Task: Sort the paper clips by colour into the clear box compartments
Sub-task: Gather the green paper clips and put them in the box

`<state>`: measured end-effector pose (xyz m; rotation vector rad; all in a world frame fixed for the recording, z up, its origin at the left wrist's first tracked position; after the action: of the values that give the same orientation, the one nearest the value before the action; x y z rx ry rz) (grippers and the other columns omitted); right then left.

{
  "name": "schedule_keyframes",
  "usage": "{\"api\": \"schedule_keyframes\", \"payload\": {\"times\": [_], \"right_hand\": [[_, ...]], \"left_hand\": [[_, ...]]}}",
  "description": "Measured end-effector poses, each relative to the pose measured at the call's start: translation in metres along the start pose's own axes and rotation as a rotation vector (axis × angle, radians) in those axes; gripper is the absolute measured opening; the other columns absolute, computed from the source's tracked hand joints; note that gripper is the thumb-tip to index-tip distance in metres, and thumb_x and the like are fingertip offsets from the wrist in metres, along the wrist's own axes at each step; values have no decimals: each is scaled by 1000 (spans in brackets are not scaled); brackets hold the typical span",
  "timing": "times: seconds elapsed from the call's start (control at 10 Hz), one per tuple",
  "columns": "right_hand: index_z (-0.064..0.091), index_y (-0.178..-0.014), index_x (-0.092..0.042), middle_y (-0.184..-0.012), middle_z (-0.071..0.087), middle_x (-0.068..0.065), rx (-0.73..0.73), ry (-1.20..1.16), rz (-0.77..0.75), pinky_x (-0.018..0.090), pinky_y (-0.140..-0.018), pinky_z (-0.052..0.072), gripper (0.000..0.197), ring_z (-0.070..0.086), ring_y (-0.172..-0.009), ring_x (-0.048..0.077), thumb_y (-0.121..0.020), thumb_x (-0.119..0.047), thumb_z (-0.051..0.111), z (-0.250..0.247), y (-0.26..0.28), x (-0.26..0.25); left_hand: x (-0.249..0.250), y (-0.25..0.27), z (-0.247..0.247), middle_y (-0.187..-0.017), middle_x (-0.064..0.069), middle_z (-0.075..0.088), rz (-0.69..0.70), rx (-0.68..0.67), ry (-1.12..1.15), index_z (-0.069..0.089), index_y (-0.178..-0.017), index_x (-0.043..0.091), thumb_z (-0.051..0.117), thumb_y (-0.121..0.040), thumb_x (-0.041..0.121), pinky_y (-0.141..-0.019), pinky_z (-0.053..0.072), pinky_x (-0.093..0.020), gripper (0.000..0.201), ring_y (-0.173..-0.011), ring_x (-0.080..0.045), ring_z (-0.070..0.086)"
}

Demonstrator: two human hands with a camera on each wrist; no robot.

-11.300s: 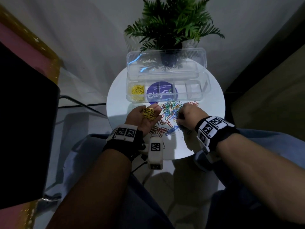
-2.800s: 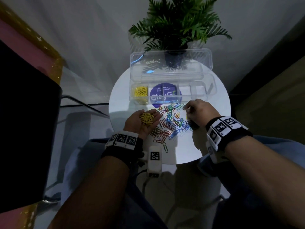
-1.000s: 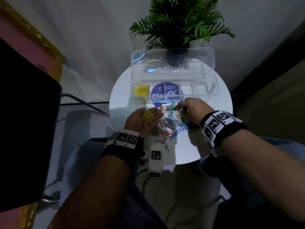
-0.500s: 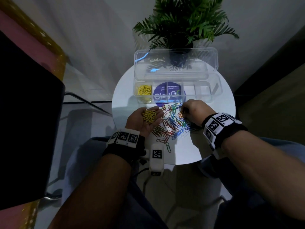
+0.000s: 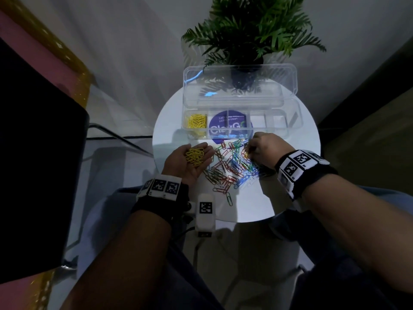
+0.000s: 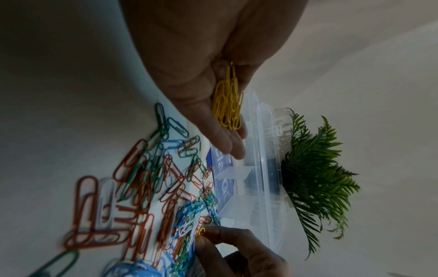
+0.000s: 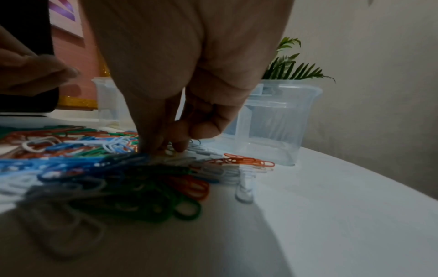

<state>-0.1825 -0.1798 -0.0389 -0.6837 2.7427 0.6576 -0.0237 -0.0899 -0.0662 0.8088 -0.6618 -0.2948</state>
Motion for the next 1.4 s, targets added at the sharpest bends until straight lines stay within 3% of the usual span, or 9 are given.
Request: {"api": "schedule_keyframes", "payload": {"times": [0.2, 0.6, 0.9, 1.1, 1.2, 1.3, 1.4], "right_hand": [[68, -111, -14, -117, 57, 10, -29, 82, -50, 34, -90, 43, 25, 54, -109, 28, -89, -21, 57, -2, 3, -10], [64, -102, -4, -107, 60, 17, 61, -12, 17, 33, -84, 41, 22, 56, -102, 33, -85, -18, 61, -11, 6, 4], [68, -105, -14, -113, 56, 11, -10, 48, -49, 35, -86, 46, 20, 57, -103, 30, -87, -18, 60, 4, -2, -9], [60, -110, -3, -118, 51, 16, -28, 35, -2, 34, -86, 43, 26, 56, -103, 33, -90, -19, 54, 5, 0, -6], [62, -98, -5, -103, 63, 15, 83, -71, -6, 28, -77, 40, 17, 59, -93, 31, -88, -18, 56, -8, 5, -6], [62, -80, -12, -81, 66, 8, 207, -312, -3, 14, -60, 38, 3, 53, -61, 12, -84, -12, 61, -26, 11, -8], [61, -84, -14, -75, 61, 0, 238, -488, -80, 18, -66, 43, 8, 53, -63, 9, -81, -11, 68, -40, 14, -34]], "left_hand": [[2, 1, -3, -72, -12, 72, 2, -1, 9, 61, -89, 2, 27, -100, 24, -60, 57, -24, 42, -63, -18, 71], [4, 2, -3, -71, -11, 72, 6, -6, -3, 61, -89, 1, 26, -101, 24, -58, 57, -24, 43, -61, -17, 71], [3, -1, -2, -71, -11, 72, 8, -5, -5, 61, -88, 2, 26, -100, 23, -57, 56, -23, 43, -61, -17, 71], [3, -1, -3, -71, -11, 72, 11, 3, -8, 61, -88, 1, 26, -100, 23, -56, 57, -23, 43, -61, -17, 71], [2, -1, -3, -72, -11, 72, 9, 4, -4, 62, -89, 1, 27, -100, 23, -57, 56, -24, 43, -62, -17, 71], [0, 0, 0, -71, -11, 72, 0, -8, 0, 61, -89, 1, 27, -100, 23, -58, 57, -24, 43, -62, -17, 71], [-1, 1, 4, -72, -12, 72, -12, -28, 20, 61, -90, 0, 27, -101, 23, -59, 57, -25, 42, -62, -18, 71]]}}
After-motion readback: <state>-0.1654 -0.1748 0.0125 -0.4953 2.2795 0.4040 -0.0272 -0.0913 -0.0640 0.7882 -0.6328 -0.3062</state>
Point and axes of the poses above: each hand's wrist, its own y-axis away from the middle knuckle, its own z-axis out of the palm, x = y × z, the point moved 9 cm from there along -y, towards the middle knuckle
